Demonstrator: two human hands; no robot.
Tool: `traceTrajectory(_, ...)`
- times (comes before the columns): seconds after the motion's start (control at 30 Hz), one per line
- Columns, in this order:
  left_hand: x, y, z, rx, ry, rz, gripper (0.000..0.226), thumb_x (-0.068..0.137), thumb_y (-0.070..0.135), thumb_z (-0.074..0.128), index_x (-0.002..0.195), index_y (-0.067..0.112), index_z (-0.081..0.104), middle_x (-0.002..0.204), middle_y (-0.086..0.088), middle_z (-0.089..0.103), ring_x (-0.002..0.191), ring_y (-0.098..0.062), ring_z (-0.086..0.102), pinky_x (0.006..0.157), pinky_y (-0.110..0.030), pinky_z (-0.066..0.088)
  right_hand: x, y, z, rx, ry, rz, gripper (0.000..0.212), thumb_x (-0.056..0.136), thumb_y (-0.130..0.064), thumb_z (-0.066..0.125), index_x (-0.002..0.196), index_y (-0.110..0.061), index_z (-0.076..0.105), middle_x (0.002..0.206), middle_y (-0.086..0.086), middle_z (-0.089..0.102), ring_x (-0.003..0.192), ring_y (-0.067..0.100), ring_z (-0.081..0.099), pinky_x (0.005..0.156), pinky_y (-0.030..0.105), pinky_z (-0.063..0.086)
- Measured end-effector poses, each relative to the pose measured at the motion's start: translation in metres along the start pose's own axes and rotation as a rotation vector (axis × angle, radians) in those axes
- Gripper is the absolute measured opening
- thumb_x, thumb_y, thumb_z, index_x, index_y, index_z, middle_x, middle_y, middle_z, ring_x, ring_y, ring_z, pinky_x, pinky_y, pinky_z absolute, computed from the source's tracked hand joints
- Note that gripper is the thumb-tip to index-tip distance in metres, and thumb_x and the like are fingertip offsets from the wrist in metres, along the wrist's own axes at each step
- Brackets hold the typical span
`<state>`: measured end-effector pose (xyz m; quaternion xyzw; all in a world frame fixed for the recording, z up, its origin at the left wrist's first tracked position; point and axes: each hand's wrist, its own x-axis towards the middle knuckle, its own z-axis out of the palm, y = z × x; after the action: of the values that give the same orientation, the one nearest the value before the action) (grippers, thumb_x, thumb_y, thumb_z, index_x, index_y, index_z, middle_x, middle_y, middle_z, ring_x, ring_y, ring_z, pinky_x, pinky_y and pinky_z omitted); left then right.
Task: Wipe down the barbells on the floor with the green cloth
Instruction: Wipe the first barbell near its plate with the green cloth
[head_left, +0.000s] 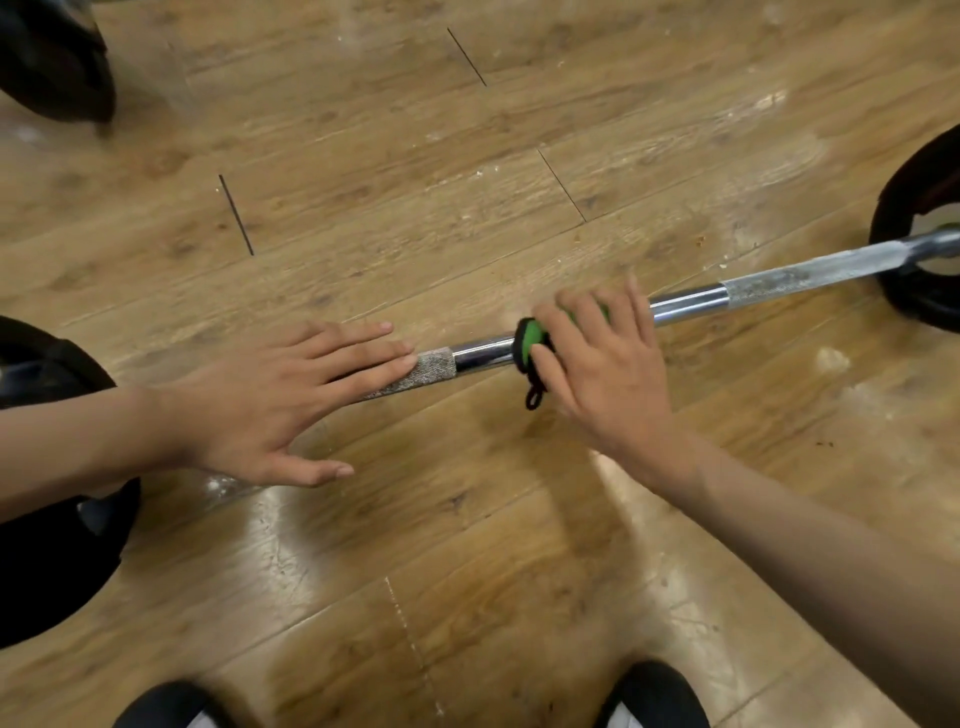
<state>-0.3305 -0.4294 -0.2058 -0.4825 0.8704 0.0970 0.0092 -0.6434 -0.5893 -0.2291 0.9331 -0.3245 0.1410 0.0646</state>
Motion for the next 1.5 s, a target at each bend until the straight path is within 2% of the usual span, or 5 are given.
traceTrajectory(0.27,-0.003,0.018,-0.002,0.001,-0.029,-0.010,0.100,0.096,0.077,0.036,0.168,0.014,0.008,0.175,-0.009,0.011,0.162,-0.029,0.011,0.124,-0.050,0.021,-0.021,0.035,-0.022,0.038,-0.027,0.473,0.042,0.109,-0.034,0.035,0.124,-0.007,0.064,0.137,0.014,0.057,0.141,0.040,0.039,0.122,0.058,0.021)
traceTrajectory(0.63,-0.014,0.059,0.006,0.030,-0.023,0.011,0.104,0.094,0.076,0.044,0.167,0.011,0.010,0.174,-0.014,0.010,0.161,-0.032,0.010,0.124,-0.052,0.021,-0.027,-0.065,-0.024,0.131,-0.059,-0.116,0.050,0.112,-0.043,0.028,0.106,-0.016,0.069,0.103,0.006,0.066,0.108,0.035,0.060,0.124,0.057,0.023)
traceTrajectory(0.97,-0.024,0.104,0.010,0.019,0.001,0.006,0.103,0.093,0.079,0.041,0.167,0.011,0.016,0.174,-0.014,0.011,0.161,-0.032,0.013,0.125,-0.053,0.018,-0.093,0.030,-0.032,0.060,0.033,0.379,0.043,0.109,-0.028,0.034,0.113,-0.006,0.071,0.124,0.017,0.062,0.130,0.043,0.046,0.123,0.053,0.021)
traceTrajectory(1.33,-0.030,0.141,0.016,0.120,0.008,0.018,0.108,0.089,0.085,0.040,0.164,0.009,0.027,0.172,-0.016,0.019,0.159,-0.038,0.019,0.124,-0.060,0.016,-0.099,-0.064,-0.047,0.146,-0.127,-0.198,0.032,0.100,-0.026,0.049,0.119,-0.013,0.070,0.118,0.008,0.068,0.120,0.035,0.059,0.127,0.052,0.020)
traceTrajectory(1.5,-0.032,0.145,0.018,0.116,0.009,0.030,0.106,0.088,0.083,0.043,0.163,0.009,0.031,0.172,-0.016,0.021,0.158,-0.038,0.022,0.124,-0.061,0.017,-0.130,0.048,-0.052,-0.020,-0.097,0.115,0.047,0.108,-0.030,0.033,0.116,-0.004,0.071,0.116,0.017,0.068,0.116,0.042,0.057,0.121,0.063,0.025)
